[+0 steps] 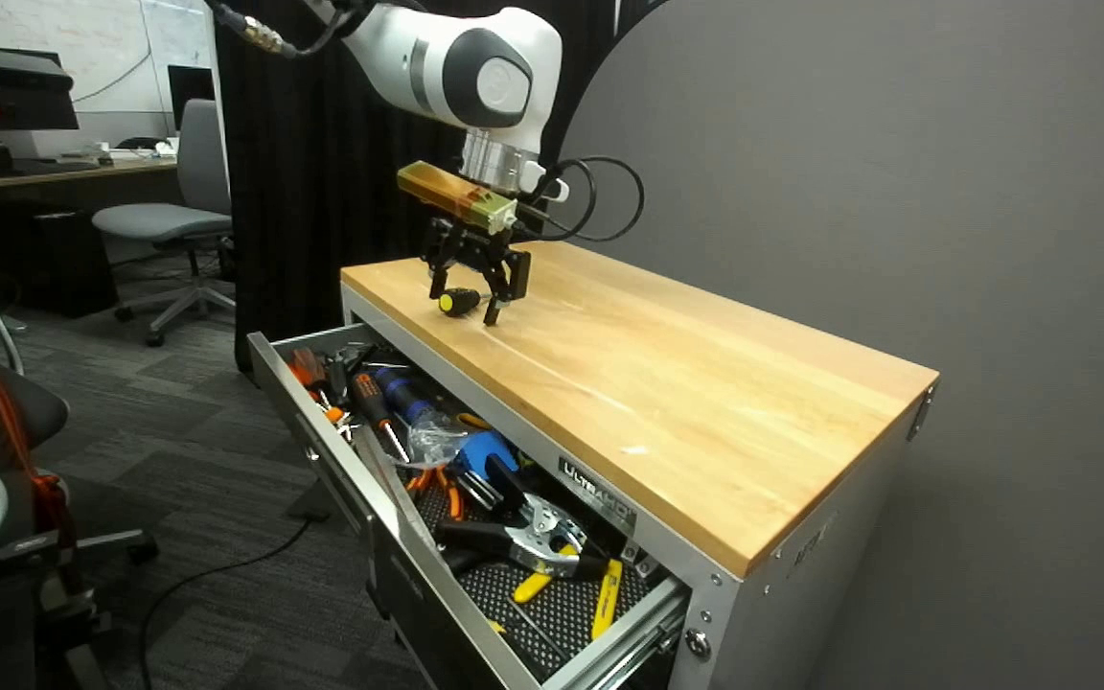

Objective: Put the black screwdriver inside the topmost drawer then push the drawer closed

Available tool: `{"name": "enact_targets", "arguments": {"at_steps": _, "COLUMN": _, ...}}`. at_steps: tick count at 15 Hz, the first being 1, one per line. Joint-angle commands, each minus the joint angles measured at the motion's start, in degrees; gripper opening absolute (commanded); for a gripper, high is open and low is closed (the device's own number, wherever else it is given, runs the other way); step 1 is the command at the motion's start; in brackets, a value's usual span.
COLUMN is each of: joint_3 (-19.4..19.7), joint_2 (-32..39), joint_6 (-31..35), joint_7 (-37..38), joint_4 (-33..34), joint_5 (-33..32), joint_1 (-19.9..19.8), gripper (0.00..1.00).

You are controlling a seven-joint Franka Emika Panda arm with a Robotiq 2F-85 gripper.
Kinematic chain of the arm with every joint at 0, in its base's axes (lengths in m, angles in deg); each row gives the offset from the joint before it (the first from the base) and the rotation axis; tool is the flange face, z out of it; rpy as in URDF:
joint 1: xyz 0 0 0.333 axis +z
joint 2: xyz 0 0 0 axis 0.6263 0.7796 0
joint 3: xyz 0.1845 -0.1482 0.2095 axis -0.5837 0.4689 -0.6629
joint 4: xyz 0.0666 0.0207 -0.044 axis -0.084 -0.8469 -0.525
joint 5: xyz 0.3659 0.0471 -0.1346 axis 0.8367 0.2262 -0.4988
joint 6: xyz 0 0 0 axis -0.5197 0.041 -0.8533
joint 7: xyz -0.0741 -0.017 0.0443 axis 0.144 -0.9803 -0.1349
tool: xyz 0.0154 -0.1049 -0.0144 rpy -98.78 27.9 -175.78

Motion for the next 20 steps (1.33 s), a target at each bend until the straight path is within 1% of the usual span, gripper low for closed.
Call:
{"name": "enact_targets", "arguments": {"at_steps": 1, "joint_3": -0.2, "joint_2": 1.3, "joint_6": 1.0, "joint_7": 1.1, "joint_4": 2.4, "joint_5": 0.0, "joint_1": 0.6, "gripper": 0.66}}
{"name": "enact_targets", "arguments": {"at_steps": 2, "joint_3": 0.0, "joint_2": 0.7, "joint_6": 1.8, "joint_7": 1.6, "joint_4": 1.7, "joint_5": -0.5, "joint_1": 0.9, "gripper": 0.56}}
{"name": "enact_targets", "arguments": {"at_steps": 6, "joint_3": 0.8, "joint_2": -2.9, "joint_6": 7.3, "joint_7": 5.0, "joint_4": -3.8, "joint_5": -2.5, "joint_1": 2.4, "gripper": 0.27}}
{"name": "enact_targets", "arguments": {"at_steps": 7, "joint_3": 0.8, "joint_2": -3.5, "joint_6": 7.5, "joint_7": 5.5, "joint_4": -5.3, "joint_5": -3.1, "joint_1": 2.8, "gripper": 0.18}}
{"name": "enact_targets", "arguments": {"at_steps": 8, "joint_3": 0.0, "joint_2": -4.2, "joint_6": 6.7, "joint_7": 4.1, "joint_4": -6.9, "joint_5": -3.1, "joint_1": 2.7, "gripper": 0.11}}
{"name": "enact_targets", "arguments": {"at_steps": 9, "joint_3": 0.0, "joint_2": -5.1, "joint_6": 5.4, "joint_7": 3.8, "joint_4": -8.7, "joint_5": -4.2, "joint_1": 3.1, "gripper": 0.13}}
{"name": "enact_targets", "arguments": {"at_steps": 10, "joint_3": -0.1, "joint_2": -6.7, "joint_6": 4.1, "joint_7": 3.7, "joint_4": -11.1, "joint_5": -4.7, "joint_1": 3.3, "gripper": 0.13}}
{"name": "enact_targets", "arguments": {"at_steps": 12, "joint_3": 0.0, "joint_2": -10.4, "joint_6": 4.6, "joint_7": 4.7, "joint_4": -16.6, "joint_5": -4.9, "joint_1": 3.3, "gripper": 0.13}}
{"name": "enact_targets", "arguments": {"at_steps": 15, "joint_3": 0.7, "joint_2": -14.2, "joint_6": 7.7, "joint_7": 9.8, "joint_4": -24.3, "joint_5": -4.9, "joint_1": 3.9, "gripper": 0.13}}
{"name": "enact_targets", "arguments": {"at_steps": 17, "joint_3": 0.4, "joint_2": -16.0, "joint_6": 11.7, "joint_7": 13.0, "joint_4": -29.3, "joint_5": -3.5, "joint_1": 3.6, "gripper": 0.13}}
{"name": "enact_targets", "arguments": {"at_steps": 20, "joint_3": 0.5, "joint_2": -16.0, "joint_6": 15.9, "joint_7": 17.1, "joint_4": -34.5, "joint_5": -3.0, "joint_1": 3.8, "gripper": 0.12}}
